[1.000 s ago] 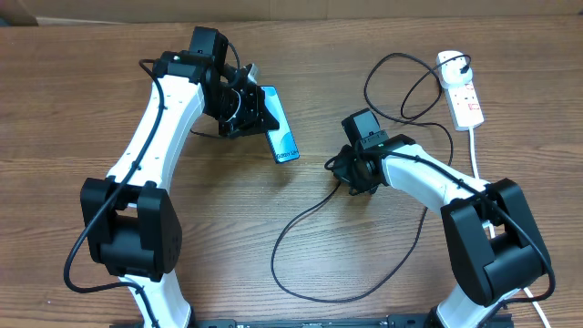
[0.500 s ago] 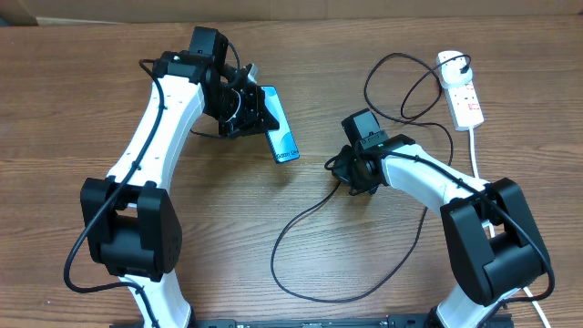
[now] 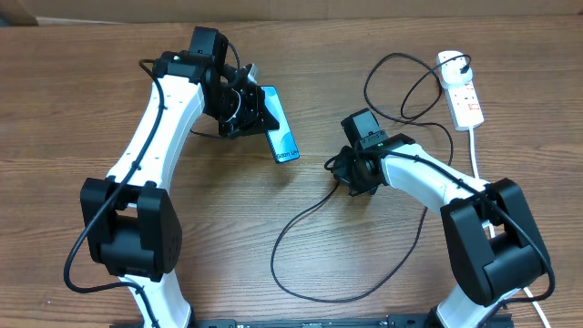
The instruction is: Plug charger to phone and switch on socket
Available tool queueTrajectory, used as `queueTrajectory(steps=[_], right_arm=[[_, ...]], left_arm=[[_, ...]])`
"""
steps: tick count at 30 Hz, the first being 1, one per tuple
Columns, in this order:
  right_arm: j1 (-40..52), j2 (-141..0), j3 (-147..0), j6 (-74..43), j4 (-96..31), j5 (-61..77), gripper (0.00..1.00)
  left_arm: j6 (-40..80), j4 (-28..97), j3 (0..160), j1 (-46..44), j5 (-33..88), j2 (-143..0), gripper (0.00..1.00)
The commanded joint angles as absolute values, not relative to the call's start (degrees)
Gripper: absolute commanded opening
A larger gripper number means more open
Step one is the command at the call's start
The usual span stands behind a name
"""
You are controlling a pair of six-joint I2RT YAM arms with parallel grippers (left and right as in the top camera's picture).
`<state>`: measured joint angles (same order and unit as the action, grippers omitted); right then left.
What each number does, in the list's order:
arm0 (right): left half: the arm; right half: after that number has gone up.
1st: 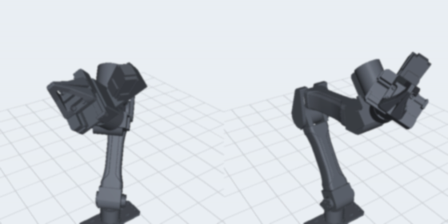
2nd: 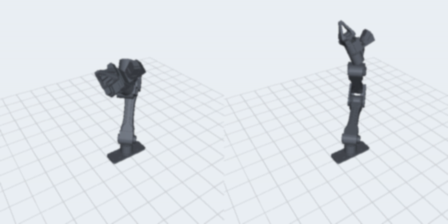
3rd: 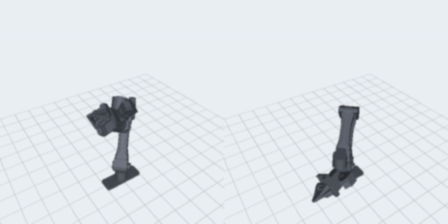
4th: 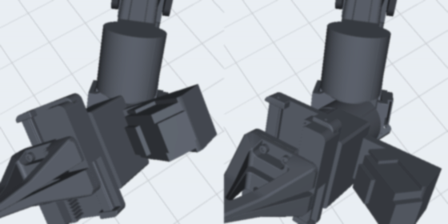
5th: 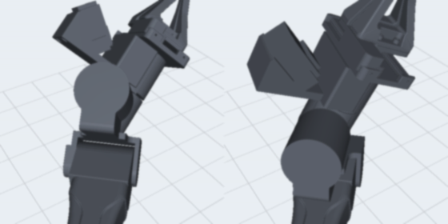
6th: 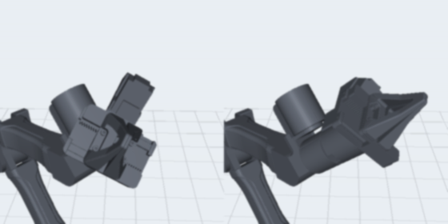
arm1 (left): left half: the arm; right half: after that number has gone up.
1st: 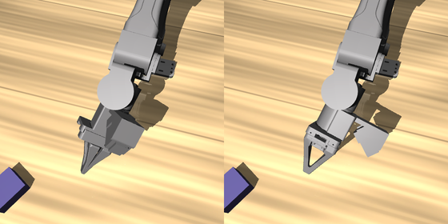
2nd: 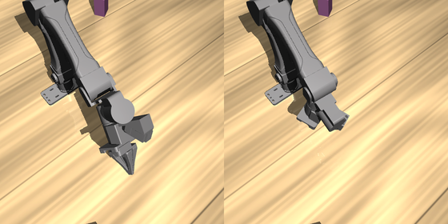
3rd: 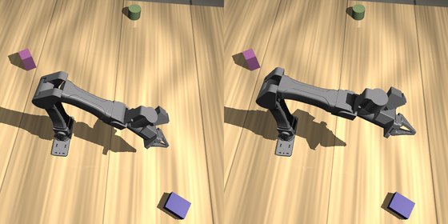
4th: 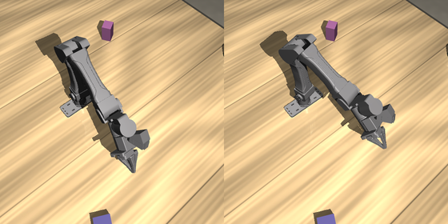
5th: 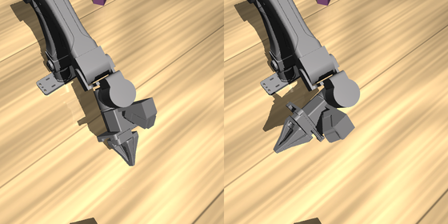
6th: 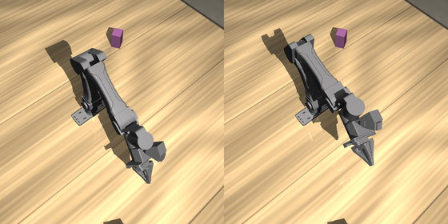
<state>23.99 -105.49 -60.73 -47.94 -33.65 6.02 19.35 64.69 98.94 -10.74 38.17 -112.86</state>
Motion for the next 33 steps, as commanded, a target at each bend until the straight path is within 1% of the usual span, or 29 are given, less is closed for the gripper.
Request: queueTrajectory(steps=[1,12,14,19,22,24,28,29,33], right_arm=[[24.05,-106.54,-60.05,-47.94,-33.87,6.09,0.17],[24.05,-106.54,-60.05,-47.31,-33.06,6.07,0.08],[24.05,-106.54,-60.05,-46.46,-32.58,6.11,0.04],[24.03,-106.5,-60.14,-45.95,-32.58,7.64,0.04],[23.38,-106.15,-60.82,-42.57,-32.64,10.17,0.04],[22.72,-105.45,-61.3,-39.79,-32.69,12.58,0.04],[20.45,-101.54,-61.63,-35.27,-32.71,22.46,0.04],[19.49,-100.05,-61.63,-34.3,-33.15,25.41,0.04],[16.1,-95.44,-61.63,-24.56,-35.75,42.46,0.04]], left_arm=[[19.51,64.45,99.72,-10.52,40.51,-112.81,0.04],[19.51,64.45,99.72,-10.52,40.51,-112.81,0.04],[19.51,64.45,99.72,-10.52,40.51,-112.81,0.04],[19.51,64.47,99.72,-10.52,40.51,-112.81,0.04],[19.53,64.45,99.72,-10.52,40.53,-112.81,0.04],[19.55,64.42,99.72,-10.52,40.88,-112.81,0.04],[19.05,63.13,99.72,-10.41,46.92,-112.81,0.04],[18.61,62.39,99.72,-10.11,48.64,-112.81,0.04],[17.93,58.33,99.72,-7.64,59.35,-112.81,0.04]])
